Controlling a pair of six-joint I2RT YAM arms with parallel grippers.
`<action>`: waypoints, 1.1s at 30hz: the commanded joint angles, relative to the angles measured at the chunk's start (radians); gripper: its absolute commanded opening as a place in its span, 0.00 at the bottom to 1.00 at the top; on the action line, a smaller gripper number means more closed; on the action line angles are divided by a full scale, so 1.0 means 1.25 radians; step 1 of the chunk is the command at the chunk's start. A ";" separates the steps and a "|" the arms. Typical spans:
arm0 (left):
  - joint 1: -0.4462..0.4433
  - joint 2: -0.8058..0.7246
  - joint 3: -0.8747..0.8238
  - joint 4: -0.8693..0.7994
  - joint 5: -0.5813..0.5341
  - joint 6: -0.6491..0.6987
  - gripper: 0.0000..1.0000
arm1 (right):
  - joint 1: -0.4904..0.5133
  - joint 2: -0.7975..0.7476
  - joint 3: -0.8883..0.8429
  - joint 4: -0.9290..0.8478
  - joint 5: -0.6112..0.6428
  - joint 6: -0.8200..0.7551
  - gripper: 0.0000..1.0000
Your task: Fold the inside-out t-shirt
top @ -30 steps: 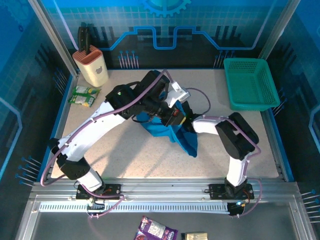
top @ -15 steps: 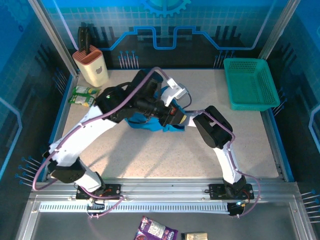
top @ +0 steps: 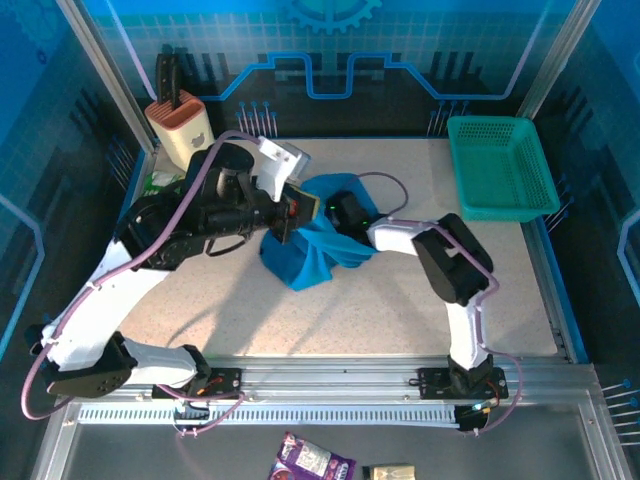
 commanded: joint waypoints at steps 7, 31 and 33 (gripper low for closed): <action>0.291 0.062 -0.414 0.190 -0.027 -0.125 0.00 | -0.083 -0.258 -0.088 -0.352 -0.031 -0.165 0.00; 0.472 0.399 -0.784 0.583 0.179 -0.294 0.00 | -0.190 -0.586 -0.136 0.096 -0.446 0.189 0.00; 0.511 0.404 -0.799 0.622 0.235 -0.321 0.00 | -0.211 -0.606 -0.149 0.150 -0.488 0.233 0.00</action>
